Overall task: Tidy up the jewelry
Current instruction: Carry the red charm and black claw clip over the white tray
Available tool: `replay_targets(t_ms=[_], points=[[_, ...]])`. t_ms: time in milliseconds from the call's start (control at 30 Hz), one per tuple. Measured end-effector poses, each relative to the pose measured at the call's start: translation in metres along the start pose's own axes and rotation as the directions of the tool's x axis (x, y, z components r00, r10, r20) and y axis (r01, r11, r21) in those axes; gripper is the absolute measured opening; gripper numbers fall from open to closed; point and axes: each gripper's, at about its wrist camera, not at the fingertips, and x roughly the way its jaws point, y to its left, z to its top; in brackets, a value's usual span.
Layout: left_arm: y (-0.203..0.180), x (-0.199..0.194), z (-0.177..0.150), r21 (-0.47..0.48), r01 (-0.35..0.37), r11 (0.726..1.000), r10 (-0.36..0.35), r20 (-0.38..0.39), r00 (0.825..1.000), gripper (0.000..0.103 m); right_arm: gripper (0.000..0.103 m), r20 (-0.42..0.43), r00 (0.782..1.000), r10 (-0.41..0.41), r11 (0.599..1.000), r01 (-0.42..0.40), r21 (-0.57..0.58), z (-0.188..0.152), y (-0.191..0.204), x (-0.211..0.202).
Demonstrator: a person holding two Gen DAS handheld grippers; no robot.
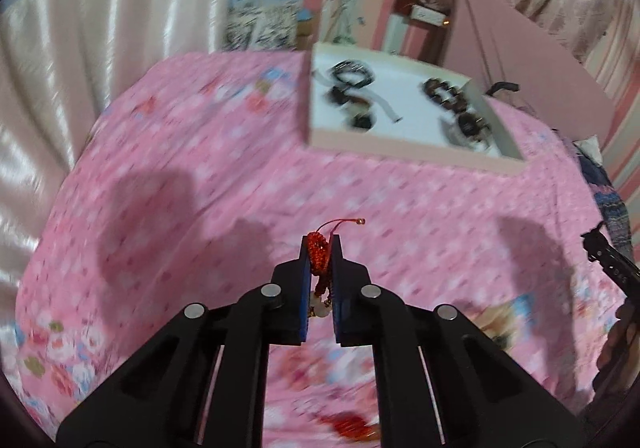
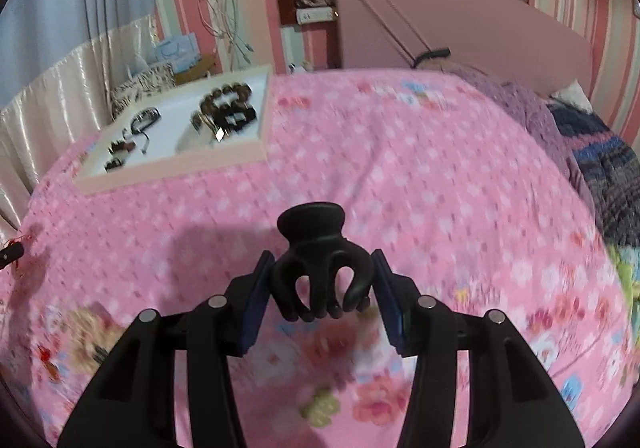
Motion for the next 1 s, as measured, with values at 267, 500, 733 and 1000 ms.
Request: replay_targets(t_ms=[267, 500, 733, 1000], points=[[-0.049, 0.009, 0.067, 0.060, 0.037, 0.998, -0.040, 0.039, 0.998, 0.006, 0.050, 0.035, 0.998, 0.056, 0.997, -0.054, -0.050, 0.069, 0.041, 0.004], [-0.073, 0.049, 0.121, 0.077, 0.076, 0.994, -0.079, 0.032, 0.996, 0.006, 0.050, 0.023, 0.993, 0.113, 0.991, -0.111, -0.077, 0.119, 0.078, 0.043], [-0.084, 0.123, 0.164, 0.073, 0.073, 0.995, -0.071, -0.034, 0.997, 0.006, 0.049, -0.019, 0.991, 0.135, 0.986, -0.136, -0.091, 0.151, 0.110, 0.103], [-0.088, 0.186, 0.182, 0.047, 0.096, 0.994, -0.091, -0.088, 0.992, 0.006, 0.049, -0.056, 0.992, 0.113, 0.989, -0.118, -0.091, 0.169, 0.121, 0.163]])
